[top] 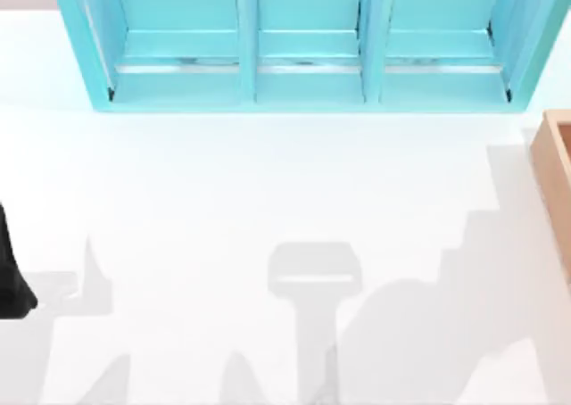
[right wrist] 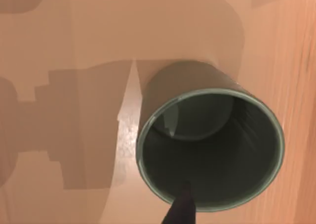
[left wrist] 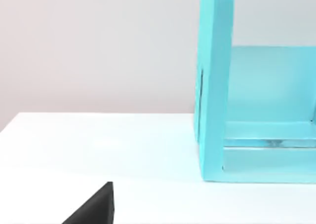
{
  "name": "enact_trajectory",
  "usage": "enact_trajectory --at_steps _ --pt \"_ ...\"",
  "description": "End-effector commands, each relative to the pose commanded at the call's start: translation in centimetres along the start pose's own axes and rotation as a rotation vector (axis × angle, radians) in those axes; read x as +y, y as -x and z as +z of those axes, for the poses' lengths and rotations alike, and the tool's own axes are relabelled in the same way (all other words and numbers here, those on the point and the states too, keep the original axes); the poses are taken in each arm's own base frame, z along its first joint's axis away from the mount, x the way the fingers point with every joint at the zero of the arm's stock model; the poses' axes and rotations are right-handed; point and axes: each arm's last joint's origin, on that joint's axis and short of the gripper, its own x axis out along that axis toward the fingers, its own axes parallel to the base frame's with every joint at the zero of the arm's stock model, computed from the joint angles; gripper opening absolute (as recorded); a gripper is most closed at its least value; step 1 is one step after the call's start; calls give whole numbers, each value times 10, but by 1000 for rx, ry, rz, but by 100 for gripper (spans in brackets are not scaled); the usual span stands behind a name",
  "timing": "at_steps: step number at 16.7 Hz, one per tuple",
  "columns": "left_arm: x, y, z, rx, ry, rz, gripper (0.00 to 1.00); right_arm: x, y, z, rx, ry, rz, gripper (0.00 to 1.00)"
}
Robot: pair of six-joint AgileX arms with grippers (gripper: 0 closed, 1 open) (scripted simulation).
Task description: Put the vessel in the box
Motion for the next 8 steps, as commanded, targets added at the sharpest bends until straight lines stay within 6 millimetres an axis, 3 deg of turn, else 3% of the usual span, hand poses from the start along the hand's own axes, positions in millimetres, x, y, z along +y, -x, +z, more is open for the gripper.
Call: enact_trajectory --at_steps 2,8 --pt "0 0 0 0 0 0 100 0 0 0 0 0 0 98" --pt "0 0 0 0 0 0 100 0 0 0 0 0 0 100"
